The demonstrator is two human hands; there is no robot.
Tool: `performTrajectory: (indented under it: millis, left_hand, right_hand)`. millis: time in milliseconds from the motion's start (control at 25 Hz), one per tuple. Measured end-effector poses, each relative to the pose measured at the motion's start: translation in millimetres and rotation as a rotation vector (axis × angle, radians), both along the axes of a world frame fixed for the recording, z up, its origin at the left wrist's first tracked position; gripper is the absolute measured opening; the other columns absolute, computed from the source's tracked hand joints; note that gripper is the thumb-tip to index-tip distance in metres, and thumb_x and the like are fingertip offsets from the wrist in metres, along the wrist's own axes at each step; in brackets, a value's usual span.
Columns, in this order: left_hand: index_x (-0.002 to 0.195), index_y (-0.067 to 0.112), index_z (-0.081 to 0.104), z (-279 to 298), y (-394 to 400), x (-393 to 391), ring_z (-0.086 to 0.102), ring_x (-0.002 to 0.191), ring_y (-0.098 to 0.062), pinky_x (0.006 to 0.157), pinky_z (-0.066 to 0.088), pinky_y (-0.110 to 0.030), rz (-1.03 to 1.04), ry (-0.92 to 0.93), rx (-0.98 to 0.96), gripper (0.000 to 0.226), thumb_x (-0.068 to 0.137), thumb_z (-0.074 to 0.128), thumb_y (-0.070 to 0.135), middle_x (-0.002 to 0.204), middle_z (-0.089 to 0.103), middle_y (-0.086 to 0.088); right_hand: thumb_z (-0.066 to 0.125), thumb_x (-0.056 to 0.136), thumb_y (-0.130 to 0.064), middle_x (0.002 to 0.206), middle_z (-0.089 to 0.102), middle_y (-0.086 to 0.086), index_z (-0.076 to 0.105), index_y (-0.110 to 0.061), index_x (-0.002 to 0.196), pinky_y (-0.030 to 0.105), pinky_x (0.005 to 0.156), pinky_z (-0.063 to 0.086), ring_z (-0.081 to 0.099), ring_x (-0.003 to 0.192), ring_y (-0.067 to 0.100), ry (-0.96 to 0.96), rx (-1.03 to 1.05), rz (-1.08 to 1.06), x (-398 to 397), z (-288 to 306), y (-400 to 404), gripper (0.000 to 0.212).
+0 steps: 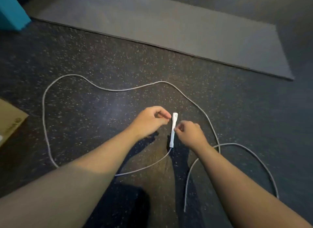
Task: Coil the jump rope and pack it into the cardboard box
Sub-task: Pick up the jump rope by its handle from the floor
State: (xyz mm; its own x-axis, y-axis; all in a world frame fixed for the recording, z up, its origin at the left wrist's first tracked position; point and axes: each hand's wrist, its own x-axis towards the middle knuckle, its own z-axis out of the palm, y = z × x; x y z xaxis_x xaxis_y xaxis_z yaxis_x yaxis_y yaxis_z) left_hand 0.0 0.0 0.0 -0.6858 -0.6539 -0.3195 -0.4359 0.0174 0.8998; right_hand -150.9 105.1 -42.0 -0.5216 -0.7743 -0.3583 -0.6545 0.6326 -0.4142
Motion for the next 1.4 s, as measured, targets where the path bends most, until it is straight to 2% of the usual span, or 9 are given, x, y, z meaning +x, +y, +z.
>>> performTrajectory:
  millis: [200, 360, 440, 520, 680, 800, 880, 1160, 1400]
  left_hand:
    - [0.108, 0.028, 0.07, -34, -6, -19, 0.058, 0.105, -0.016, 0.089, 0.048, -0.029, -0.239, -0.162, -0.45, 0.034, 0.087, 0.056, 0.006, 0.108, 0.062, 0.008]
    - [0.146, 0.028, 0.044, -20, -9, -27, 0.027, 0.148, -0.022, 0.121, 0.017, -0.045, -0.611, -0.434, -0.901, 0.057, 0.091, 0.053, 0.019, 0.159, 0.038, 0.003]
    - [0.147, 0.022, 0.041, -5, -19, -33, 0.024, 0.15, -0.022, 0.124, 0.004, -0.048, -0.62, -0.396, -0.993, 0.048, 0.099, 0.045, 0.026, 0.156, 0.041, -0.001]
    - [0.13, 0.02, 0.051, 24, -33, -36, 0.048, 0.128, -0.024, 0.118, 0.023, -0.049, -0.554, -0.263, -1.042, 0.031, 0.105, 0.037, 0.033, 0.129, 0.057, -0.003]
    - [0.127, 0.034, 0.044, 104, -67, -31, 0.065, 0.085, -0.022, 0.07, 0.049, -0.039, -0.574, -0.209, -1.114, 0.027, 0.107, 0.029, 0.042, 0.104, 0.064, 0.005]
    - [0.148, 0.057, 0.022, 153, -77, -23, 0.069, 0.096, -0.019, 0.077, 0.055, -0.039, -0.607, -0.206, -1.232, 0.043, 0.106, 0.026, 0.046, 0.125, 0.067, 0.008]
    - [0.144, 0.052, 0.03, 177, -69, -29, 0.068, 0.104, -0.018, 0.08, 0.052, -0.035, -0.574, -0.142, -1.249, 0.04, 0.105, 0.026, 0.052, 0.129, 0.066, 0.009]
    - [0.105, 0.024, 0.052, 247, -69, -43, 0.052, 0.063, -0.012, 0.059, 0.038, -0.032, -0.423, -0.027, -1.14, 0.021, 0.105, 0.039, 0.04, 0.072, 0.057, 0.009]
    - [0.1, 0.016, 0.044, 278, -62, -55, 0.024, 0.046, -0.011, 0.043, 0.017, -0.026, 0.006, 0.723, -0.121, 0.013, 0.105, 0.035, 0.023, 0.067, 0.036, 0.001]
  right_hand:
    - [0.064, 0.092, -0.035, 0.133, 0.06, 0.02, 0.048, -0.004, 0.129, 0.045, 0.095, 0.051, 0.061, 0.121, 0.04, -0.048, 0.194, -0.119, 28, -52, -4, 0.051]
    - [0.061, 0.094, -0.028, 0.114, 0.069, 0.018, 0.05, -0.01, 0.116, 0.04, 0.079, 0.049, 0.067, 0.104, 0.038, -0.069, 0.016, -0.036, 11, -12, -8, 0.03]
    - [0.062, 0.096, -0.026, 0.098, 0.07, 0.009, 0.055, -0.013, 0.107, 0.037, 0.072, 0.049, 0.067, 0.088, 0.03, -0.099, -0.142, 0.052, -9, 35, -15, 0.019]
    - [0.063, 0.098, -0.024, 0.088, 0.07, 0.001, 0.064, -0.013, 0.105, 0.035, 0.064, 0.054, 0.065, 0.071, 0.017, -0.16, -0.278, 0.144, -24, 89, -20, 0.012]
    - [0.067, 0.096, -0.027, 0.069, 0.063, 0.002, 0.072, -0.02, 0.101, 0.024, 0.051, 0.047, 0.056, 0.055, 0.013, -0.358, -0.418, 0.171, -51, 165, -19, 0.01]
    - [0.065, 0.096, -0.034, 0.06, 0.056, -0.001, 0.072, -0.014, 0.09, 0.03, 0.054, 0.042, 0.049, 0.054, 0.013, -0.411, -0.542, 0.149, -62, 192, -18, 0.022]
    - [0.063, 0.097, -0.028, 0.059, 0.05, -0.003, 0.068, -0.006, 0.091, 0.025, 0.05, 0.035, 0.041, 0.053, 0.012, -0.439, -0.662, 0.197, -58, 209, -23, 0.024]
    - [0.068, 0.094, -0.032, 0.059, 0.053, 0.005, 0.062, -0.006, 0.071, 0.027, 0.058, 0.048, 0.051, 0.057, 0.019, -0.476, -0.727, 0.188, -72, 255, -17, 0.035]
    - [0.056, 0.091, -0.053, 0.068, 0.061, 0.009, 0.06, -0.008, 0.08, 0.036, 0.078, 0.059, 0.07, 0.075, 0.032, -0.666, -0.7, 0.088, -65, 239, -8, 0.047]
